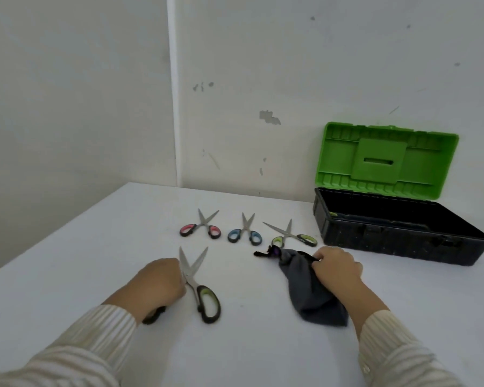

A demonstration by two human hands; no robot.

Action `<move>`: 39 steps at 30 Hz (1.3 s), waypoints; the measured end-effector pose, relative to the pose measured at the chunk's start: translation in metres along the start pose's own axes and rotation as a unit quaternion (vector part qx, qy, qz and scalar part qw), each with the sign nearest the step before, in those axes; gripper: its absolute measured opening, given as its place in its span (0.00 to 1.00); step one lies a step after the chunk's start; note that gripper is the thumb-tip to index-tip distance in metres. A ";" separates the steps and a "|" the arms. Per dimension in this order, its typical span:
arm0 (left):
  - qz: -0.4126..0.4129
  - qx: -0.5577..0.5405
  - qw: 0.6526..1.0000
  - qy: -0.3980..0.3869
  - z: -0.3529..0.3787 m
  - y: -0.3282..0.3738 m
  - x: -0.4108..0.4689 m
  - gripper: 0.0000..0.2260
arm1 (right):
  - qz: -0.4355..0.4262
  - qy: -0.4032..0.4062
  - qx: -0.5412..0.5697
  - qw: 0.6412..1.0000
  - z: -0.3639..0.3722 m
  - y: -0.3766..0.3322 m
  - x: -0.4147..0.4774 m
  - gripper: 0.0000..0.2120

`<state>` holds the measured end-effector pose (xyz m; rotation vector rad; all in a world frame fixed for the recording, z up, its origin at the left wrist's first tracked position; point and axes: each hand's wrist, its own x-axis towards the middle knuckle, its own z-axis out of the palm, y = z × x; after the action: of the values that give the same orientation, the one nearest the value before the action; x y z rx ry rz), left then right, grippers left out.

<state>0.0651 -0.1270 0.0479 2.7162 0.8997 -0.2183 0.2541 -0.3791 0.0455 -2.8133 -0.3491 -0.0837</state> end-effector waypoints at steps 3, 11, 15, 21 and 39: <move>0.000 -0.054 0.998 -0.010 -0.003 -0.002 0.005 0.07 | -0.029 0.036 0.063 0.997 -0.010 -0.005 -0.007 0.09; 0.040 -0.508 0.855 -0.099 -0.032 0.029 0.011 0.03 | -0.174 -0.051 0.354 0.917 -0.032 -0.046 -0.028 0.11; 0.074 -0.619 0.775 -0.099 -0.024 0.069 0.022 0.03 | -0.209 -0.126 0.324 0.914 -0.018 -0.061 -0.030 0.04; 0.095 -0.629 0.759 -0.139 -0.011 0.087 0.038 0.04 | -0.144 -0.090 0.347 0.923 -0.014 -0.042 -0.019 0.08; 0.164 -0.437 0.876 -0.119 0.010 0.093 0.037 0.14 | -0.270 0.052 0.234 0.932 0.001 -0.057 -0.027 0.05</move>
<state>0.1497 -0.1810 0.0494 1.8817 0.3154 -0.0449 0.2139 -0.3323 0.0592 -2.1663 -0.9681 -0.2337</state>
